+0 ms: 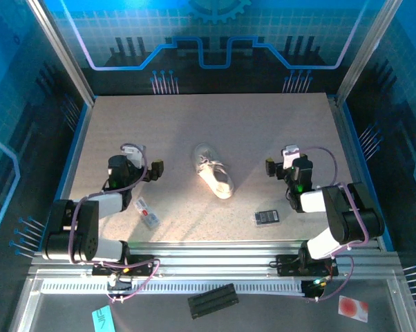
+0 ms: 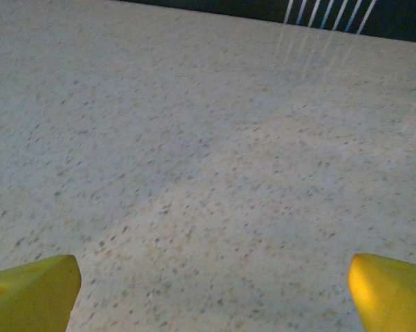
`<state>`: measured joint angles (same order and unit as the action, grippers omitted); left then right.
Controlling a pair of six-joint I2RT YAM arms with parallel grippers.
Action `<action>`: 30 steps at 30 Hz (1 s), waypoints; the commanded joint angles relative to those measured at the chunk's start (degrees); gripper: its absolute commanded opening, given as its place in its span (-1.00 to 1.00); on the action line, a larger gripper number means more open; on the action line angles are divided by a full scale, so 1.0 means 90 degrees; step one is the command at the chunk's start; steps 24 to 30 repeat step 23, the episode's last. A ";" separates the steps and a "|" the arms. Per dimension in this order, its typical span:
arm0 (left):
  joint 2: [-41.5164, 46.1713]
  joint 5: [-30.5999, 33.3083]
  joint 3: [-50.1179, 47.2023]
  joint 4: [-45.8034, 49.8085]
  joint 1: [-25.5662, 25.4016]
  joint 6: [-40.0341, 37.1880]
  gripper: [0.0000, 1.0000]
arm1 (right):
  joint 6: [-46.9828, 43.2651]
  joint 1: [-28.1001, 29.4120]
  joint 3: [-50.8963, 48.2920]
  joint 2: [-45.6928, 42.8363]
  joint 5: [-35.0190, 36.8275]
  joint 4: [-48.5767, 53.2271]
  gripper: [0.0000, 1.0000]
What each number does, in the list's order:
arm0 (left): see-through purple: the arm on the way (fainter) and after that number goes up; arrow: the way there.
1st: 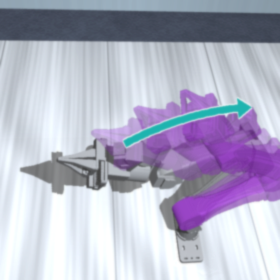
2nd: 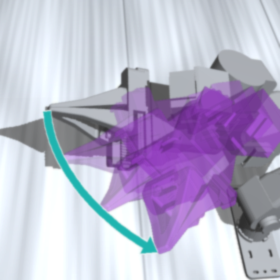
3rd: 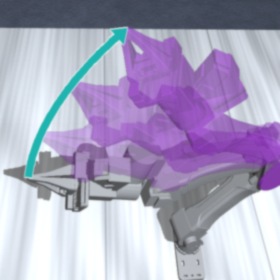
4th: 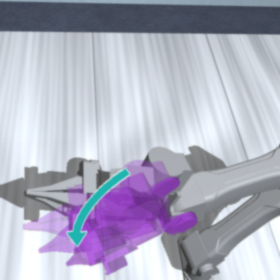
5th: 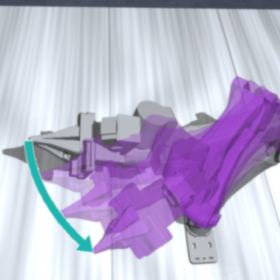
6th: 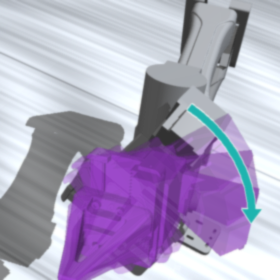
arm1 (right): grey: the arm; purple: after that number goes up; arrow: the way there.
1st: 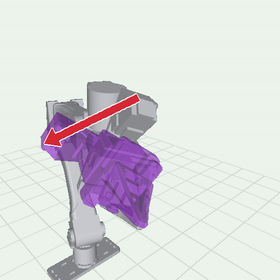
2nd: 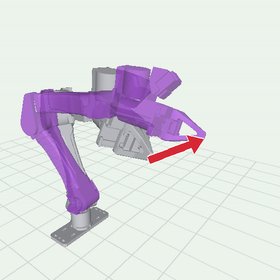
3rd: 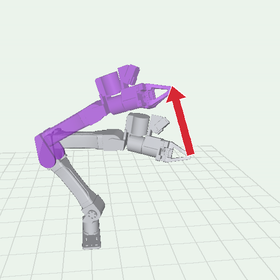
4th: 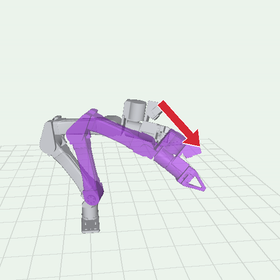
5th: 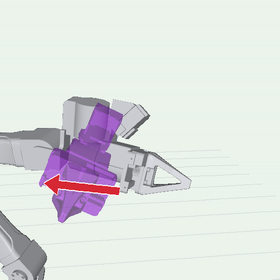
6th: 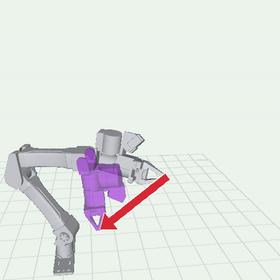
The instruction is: Tie the shoes
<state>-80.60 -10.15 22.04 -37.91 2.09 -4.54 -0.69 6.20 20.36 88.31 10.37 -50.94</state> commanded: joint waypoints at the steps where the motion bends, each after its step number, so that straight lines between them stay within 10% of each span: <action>1: -0.0623 -0.0339 0.0223 -0.1042 0.0023 0.0157 0.99 | 0.0128 -0.0068 0.0141 0.0011 0.0381 -0.0289 1.00; 9: -0.0915 0.0712 -0.0012 -0.1660 -0.0009 0.0496 0.99 | 0.0116 -0.0063 0.0141 0.0021 0.0391 -0.0321 1.00; 30: -0.0888 0.0698 -0.0018 -0.1606 -0.0085 0.0406 0.99 | 0.0160 -0.0180 0.0171 0.0012 0.0069 -0.0229 1.00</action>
